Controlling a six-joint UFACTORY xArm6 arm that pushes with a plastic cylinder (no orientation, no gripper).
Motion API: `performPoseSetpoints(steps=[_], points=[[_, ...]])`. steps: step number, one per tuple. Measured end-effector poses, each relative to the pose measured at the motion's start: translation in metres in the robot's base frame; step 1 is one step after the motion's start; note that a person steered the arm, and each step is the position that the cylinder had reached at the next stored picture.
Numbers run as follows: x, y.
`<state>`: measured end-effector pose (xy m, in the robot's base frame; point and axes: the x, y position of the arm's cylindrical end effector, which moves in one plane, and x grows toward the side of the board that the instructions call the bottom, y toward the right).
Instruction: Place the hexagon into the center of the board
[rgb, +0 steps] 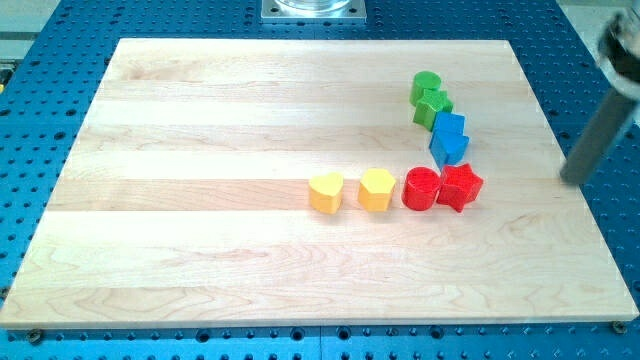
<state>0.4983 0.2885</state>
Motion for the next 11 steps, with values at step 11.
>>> performPoseSetpoints(steps=[11], points=[[-0.098, -0.313]])
